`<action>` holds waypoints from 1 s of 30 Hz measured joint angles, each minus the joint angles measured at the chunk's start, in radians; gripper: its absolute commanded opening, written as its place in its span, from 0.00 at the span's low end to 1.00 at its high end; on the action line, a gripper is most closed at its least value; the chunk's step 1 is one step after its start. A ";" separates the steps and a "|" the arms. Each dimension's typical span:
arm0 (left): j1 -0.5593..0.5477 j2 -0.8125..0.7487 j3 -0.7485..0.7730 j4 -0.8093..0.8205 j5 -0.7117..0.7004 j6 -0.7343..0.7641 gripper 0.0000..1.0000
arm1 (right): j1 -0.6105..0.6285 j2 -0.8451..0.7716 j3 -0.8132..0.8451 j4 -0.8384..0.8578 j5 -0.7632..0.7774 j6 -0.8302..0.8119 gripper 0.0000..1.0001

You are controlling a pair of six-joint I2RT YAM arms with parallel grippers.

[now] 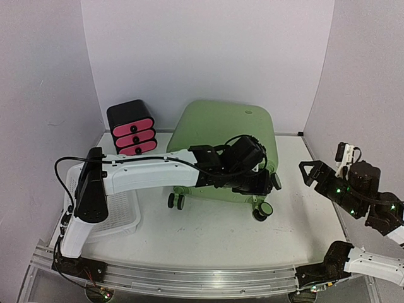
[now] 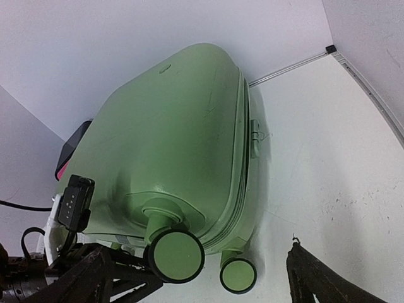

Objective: Open, take out, and arrange the luggage
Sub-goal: Pick up the wheels of luggage from the luggage.

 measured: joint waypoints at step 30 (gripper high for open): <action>0.095 -0.216 -0.325 0.135 0.081 -0.027 0.01 | -0.002 0.223 -0.078 0.182 -0.253 -0.076 0.78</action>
